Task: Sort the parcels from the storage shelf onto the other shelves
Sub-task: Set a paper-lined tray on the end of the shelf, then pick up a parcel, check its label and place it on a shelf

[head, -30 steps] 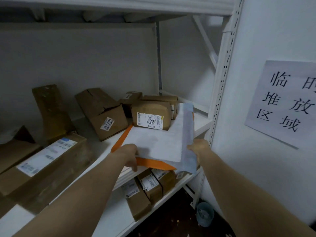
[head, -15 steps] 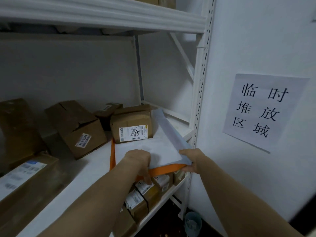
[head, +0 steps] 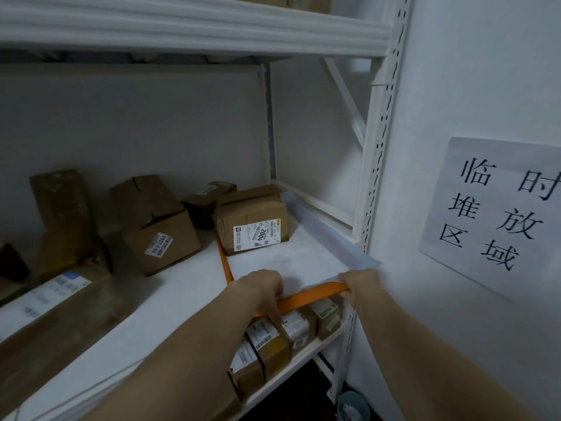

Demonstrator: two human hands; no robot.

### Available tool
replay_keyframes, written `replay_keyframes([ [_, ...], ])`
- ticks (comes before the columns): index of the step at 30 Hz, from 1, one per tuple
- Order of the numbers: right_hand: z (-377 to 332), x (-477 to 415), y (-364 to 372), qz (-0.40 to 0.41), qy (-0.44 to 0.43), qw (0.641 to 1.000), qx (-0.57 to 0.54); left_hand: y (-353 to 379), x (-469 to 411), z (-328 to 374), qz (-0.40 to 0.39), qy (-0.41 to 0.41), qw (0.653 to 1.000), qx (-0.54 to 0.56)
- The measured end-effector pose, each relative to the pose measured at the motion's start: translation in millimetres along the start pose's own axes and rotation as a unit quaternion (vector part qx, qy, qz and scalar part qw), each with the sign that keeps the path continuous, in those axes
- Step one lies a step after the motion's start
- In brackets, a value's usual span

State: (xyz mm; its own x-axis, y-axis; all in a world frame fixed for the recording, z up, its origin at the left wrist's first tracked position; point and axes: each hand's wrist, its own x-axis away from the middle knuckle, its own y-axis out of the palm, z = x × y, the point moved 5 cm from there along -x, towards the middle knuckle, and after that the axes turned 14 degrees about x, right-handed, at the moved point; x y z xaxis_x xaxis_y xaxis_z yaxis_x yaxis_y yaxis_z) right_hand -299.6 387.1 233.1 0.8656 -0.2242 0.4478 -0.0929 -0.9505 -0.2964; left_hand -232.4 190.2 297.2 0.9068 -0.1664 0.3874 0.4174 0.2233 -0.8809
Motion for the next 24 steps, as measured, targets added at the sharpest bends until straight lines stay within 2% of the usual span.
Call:
replay_keyframes([
  [5,-24.3,9.6,-17.5,0.119,0.027,0.985,0.126,-8.0,-5.4,11.6,0.051,0.016,0.996,0.076],
  [8,-58.3,31.7,-13.1,0.176,-0.072,0.962,0.197,-35.6,-0.5,2.8,0.114,-0.003,0.989,0.093],
  [12,-107.5,61.5,26.9,0.190,-0.235,0.916,0.265,-66.6,16.5,-27.1,0.168,-0.064,0.982,0.061],
  [14,-127.3,73.7,55.7,0.170,-0.317,0.882,0.305,-79.4,29.1,-44.6,0.189,-0.092,0.976,0.053],
  [17,-149.4,85.5,105.9,0.091,-0.401,0.851,0.327,-96.4,42.6,-76.3,0.209,-0.134,0.967,0.050],
  [21,-173.3,92.7,179.3,-0.026,-0.464,0.823,0.328,-122.2,51.8,-122.1,0.243,-0.176,0.952,0.052],
  [24,-184.0,89.9,233.6,-0.101,-0.465,0.799,0.367,-139.8,54.8,-155.0,0.254,-0.196,0.947,0.022],
])
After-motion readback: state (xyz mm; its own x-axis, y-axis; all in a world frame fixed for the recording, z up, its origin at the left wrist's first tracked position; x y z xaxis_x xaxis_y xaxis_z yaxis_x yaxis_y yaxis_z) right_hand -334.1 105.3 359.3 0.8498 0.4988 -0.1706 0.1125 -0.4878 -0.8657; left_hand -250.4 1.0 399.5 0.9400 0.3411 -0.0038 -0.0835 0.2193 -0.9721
